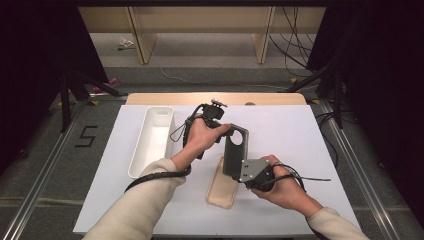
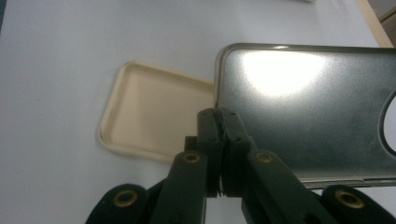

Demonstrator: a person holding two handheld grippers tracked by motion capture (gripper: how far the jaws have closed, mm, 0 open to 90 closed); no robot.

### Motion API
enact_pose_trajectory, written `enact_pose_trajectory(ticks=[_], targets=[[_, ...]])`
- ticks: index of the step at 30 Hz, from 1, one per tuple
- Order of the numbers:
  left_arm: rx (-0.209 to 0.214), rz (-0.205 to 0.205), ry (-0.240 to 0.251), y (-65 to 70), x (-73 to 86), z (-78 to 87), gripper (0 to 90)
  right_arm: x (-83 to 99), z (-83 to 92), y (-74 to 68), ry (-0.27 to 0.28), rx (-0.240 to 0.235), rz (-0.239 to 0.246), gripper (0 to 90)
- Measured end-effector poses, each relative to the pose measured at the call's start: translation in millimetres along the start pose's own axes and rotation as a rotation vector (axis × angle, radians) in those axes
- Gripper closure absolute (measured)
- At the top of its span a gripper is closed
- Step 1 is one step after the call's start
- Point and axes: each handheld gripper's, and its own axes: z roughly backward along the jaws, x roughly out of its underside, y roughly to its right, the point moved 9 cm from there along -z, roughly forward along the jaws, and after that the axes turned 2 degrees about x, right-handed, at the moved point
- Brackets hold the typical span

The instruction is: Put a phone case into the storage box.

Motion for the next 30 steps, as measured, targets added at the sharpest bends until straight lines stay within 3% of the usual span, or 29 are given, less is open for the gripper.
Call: enact_pose_trajectory(ticks=[4, 7, 9, 11, 12, 14, 15, 21, 23, 24, 25, 26, 27, 30], targets=[[0.026, 0.031, 0.038, 5.2, -1.1, 4.0, 72.4, 1.1, -3.6, 0.3, -0.005, 0.003, 0.017, 89.0], [0.051, 0.04, 0.071, 10.5, -3.3, 7.8, 76.1, 3.3, -5.2, -1.0, -0.023, -0.009, 0.003, 88.7], [0.094, 0.059, 0.102, 16.5, -6.3, 11.8, 81.5, 3.5, -8.0, 1.6, -0.014, 0.007, 0.004, 87.8], [0.027, -0.036, 0.119, 15.3, -8.9, 16.5, 81.8, 4.1, -7.7, 1.3, -0.018, 0.006, -0.007, 86.4], [0.022, -0.05, 0.131, 15.7, -10.4, 19.2, 81.8, 3.7, -7.2, 3.4, -0.011, 0.018, -0.016, 84.2], [0.048, -0.033, 0.174, 17.3, -15.6, 26.1, 81.9, 3.2, -4.8, 7.1, 0.001, 0.029, -0.041, 79.6], [0.041, -0.05, 0.196, 16.3, -18.7, 30.8, 81.9, 2.8, -3.5, 9.7, 0.01, 0.044, -0.053, 77.2], [0.022, -0.107, 0.26, 8.9, -23.1, 47.9, 81.9, 5.3, 1.9, 17.9, 0.071, 0.054, -0.204, 56.1], [0.018, -0.121, 0.28, 6.2, -22.5, 53.0, 81.9, 8.2, 3.8, 21.0, 0.084, 0.053, -0.268, 49.2], [0.017, -0.131, 0.289, 4.8, -22.1, 55.5, 81.8, 10.8, 6.1, 23.8, 0.101, 0.051, -0.322, 42.7], [0.015, -0.134, 0.297, 3.3, -21.6, 57.9, 81.8, 10.8, 6.1, 23.8, 0.101, 0.051, -0.322, 42.7], [0.014, -0.142, 0.305, 1.8, -21.2, 60.3, 81.8, 13.4, 8.2, 27.1, 0.122, 0.051, -0.369, 37.9], [0.013, -0.149, 0.311, 0.4, -20.6, 62.5, 81.8, 13.4, 8.2, 27.1, 0.122, 0.051, -0.369, 37.9], [0.016, -0.165, 0.323, -3.9, -18.9, 68.7, 81.8, 17.8, 10.9, 31.6, 0.142, 0.061, -0.43, 31.6]])
